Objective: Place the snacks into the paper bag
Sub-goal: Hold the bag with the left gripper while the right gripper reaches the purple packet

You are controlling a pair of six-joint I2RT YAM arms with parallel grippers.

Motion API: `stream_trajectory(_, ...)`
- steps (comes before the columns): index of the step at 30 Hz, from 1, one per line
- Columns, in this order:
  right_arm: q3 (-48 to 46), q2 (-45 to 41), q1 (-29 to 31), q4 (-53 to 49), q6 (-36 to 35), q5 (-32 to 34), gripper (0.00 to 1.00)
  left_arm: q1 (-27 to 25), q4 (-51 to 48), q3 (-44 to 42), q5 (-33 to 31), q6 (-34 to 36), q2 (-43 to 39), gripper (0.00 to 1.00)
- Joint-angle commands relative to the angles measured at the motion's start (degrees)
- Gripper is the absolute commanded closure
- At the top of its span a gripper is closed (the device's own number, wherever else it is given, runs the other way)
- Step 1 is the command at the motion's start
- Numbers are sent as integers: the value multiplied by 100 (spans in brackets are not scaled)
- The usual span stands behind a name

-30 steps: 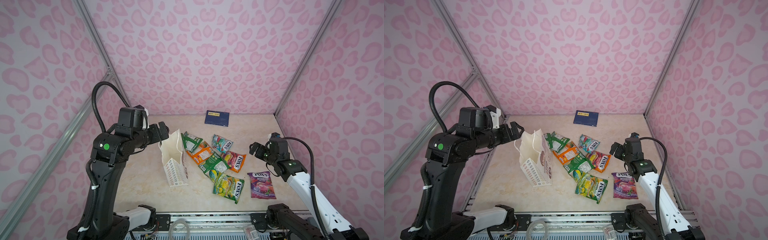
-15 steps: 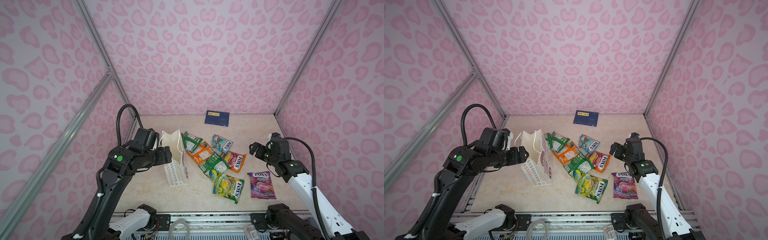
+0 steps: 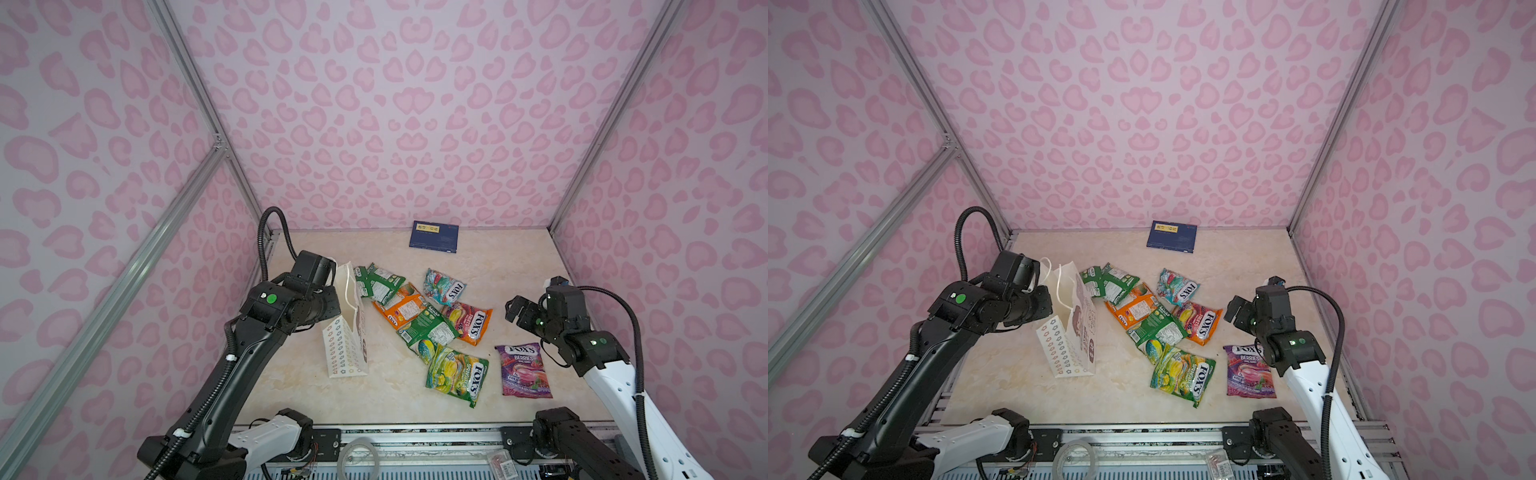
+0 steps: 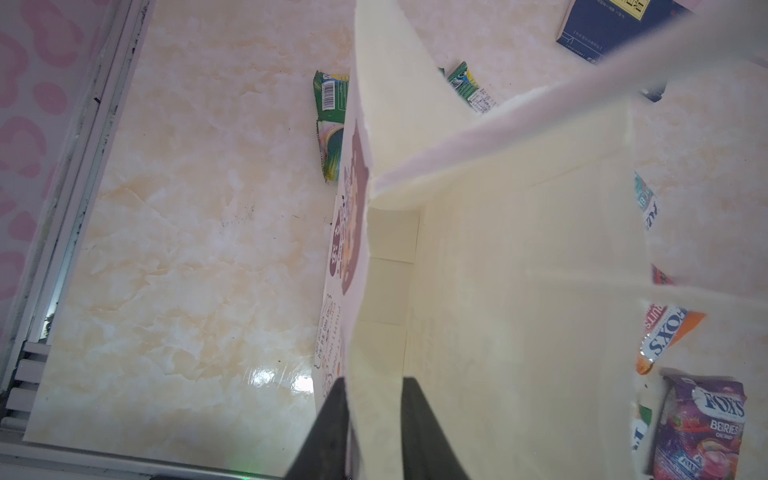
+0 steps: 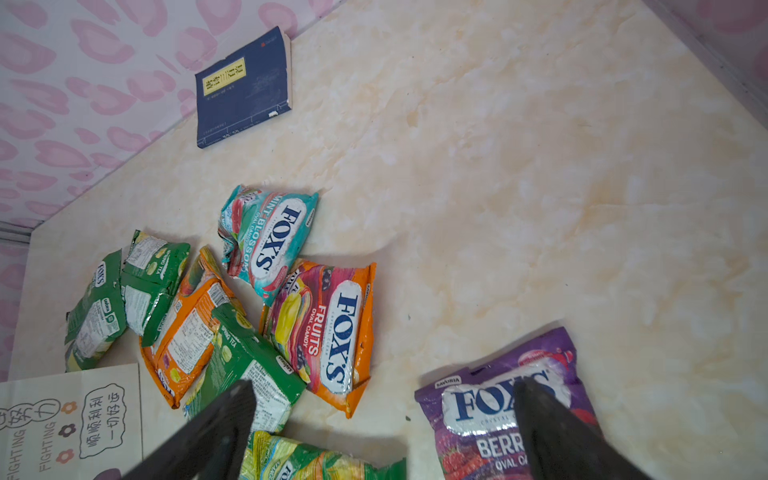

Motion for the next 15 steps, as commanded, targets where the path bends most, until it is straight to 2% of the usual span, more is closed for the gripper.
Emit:
stream_trajectory(1,-120,-117,-197,-467,219,-207,1,6,342,-113,161,39,6,85)
stream_trajectory(5,-313,-302,-911,-818,210,-609,1,5,540,-457,272,-49,-213,97)
stream_trajectory(9,-593,-231,-1955,-992,-194,-1461,1,2,683,-669,419,-149,-486,97)
stream_trajectory(11,-644,-90,-2300,-1223,-238,-1393,1,5,717,-723,515,-178,-539,97)
stream_trajectory(15,-624,62,-2851,-1622,103,-743,1,4,661,-779,621,-187,-548,97)
